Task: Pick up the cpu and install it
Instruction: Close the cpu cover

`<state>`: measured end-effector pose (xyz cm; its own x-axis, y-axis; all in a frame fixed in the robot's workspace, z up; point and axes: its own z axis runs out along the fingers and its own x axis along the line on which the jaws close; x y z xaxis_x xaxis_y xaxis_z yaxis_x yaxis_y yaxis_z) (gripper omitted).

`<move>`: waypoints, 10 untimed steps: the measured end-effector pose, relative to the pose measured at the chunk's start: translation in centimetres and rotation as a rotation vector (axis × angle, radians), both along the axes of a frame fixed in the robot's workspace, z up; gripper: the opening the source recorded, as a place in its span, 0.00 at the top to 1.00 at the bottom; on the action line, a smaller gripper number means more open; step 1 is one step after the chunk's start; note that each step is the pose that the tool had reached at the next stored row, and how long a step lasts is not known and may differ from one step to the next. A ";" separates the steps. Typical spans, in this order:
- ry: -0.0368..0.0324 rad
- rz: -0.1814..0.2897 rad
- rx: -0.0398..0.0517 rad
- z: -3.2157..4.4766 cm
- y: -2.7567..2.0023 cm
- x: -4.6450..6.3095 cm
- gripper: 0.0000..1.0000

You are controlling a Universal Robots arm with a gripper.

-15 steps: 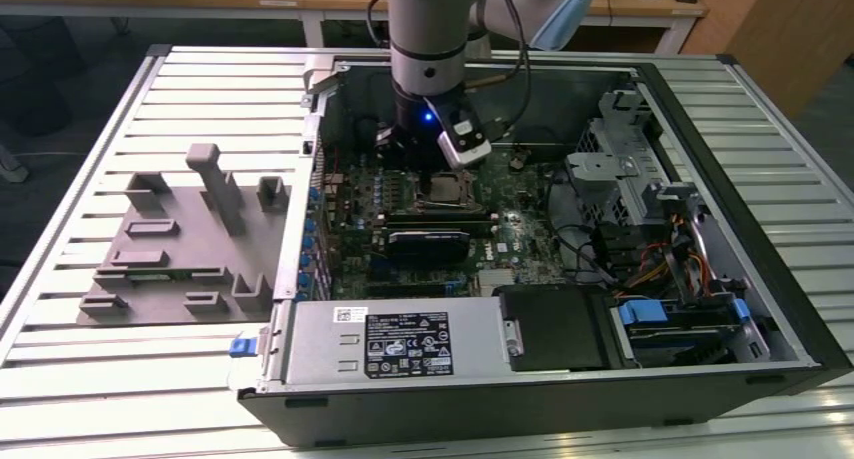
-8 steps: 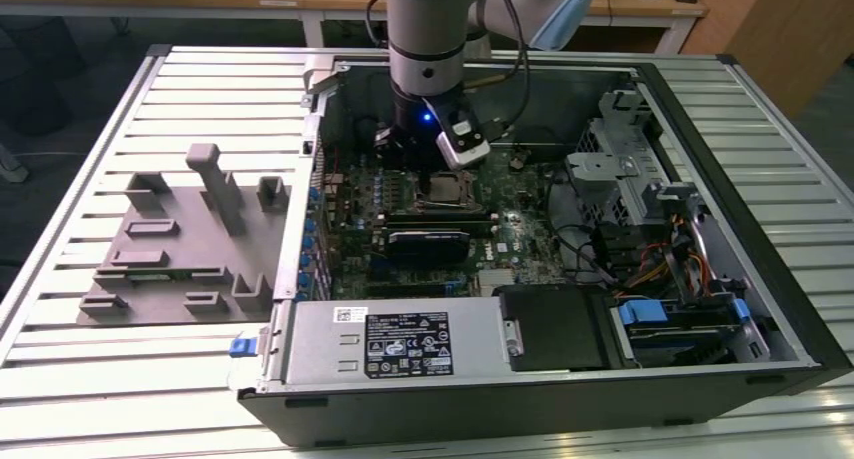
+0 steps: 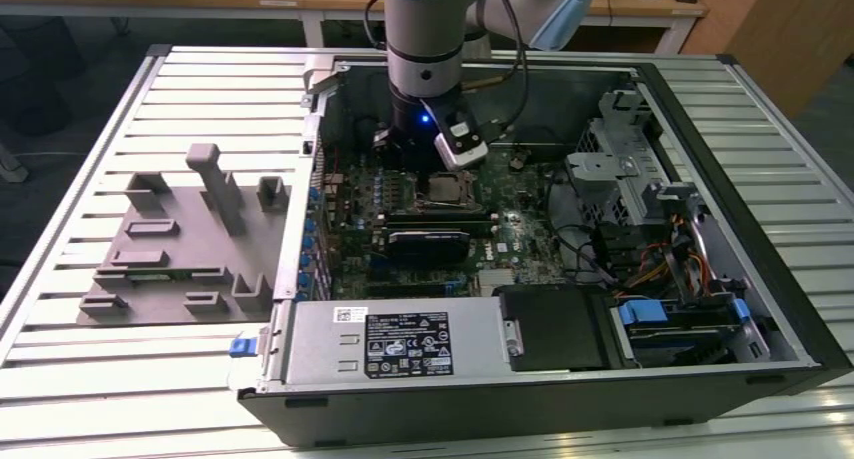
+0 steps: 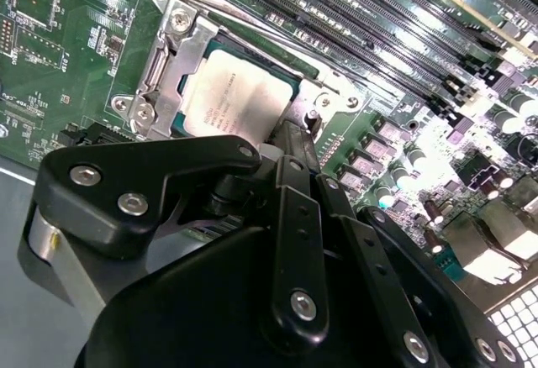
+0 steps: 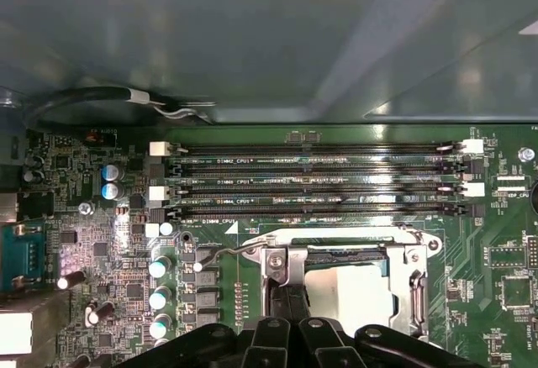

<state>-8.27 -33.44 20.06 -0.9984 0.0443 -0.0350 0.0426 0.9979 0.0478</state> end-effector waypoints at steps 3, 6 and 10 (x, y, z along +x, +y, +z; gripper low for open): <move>0.0000 0.000 0.0001 -0.04 0.00 0.0 0.89; 0.0000 0.000 0.0000 -0.09 0.00 0.0 0.89; 0.0001 0.000 0.0000 -0.12 0.00 0.0 0.89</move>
<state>-8.26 -33.44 19.94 -0.9984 0.0443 -0.0349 0.0426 0.9979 0.0478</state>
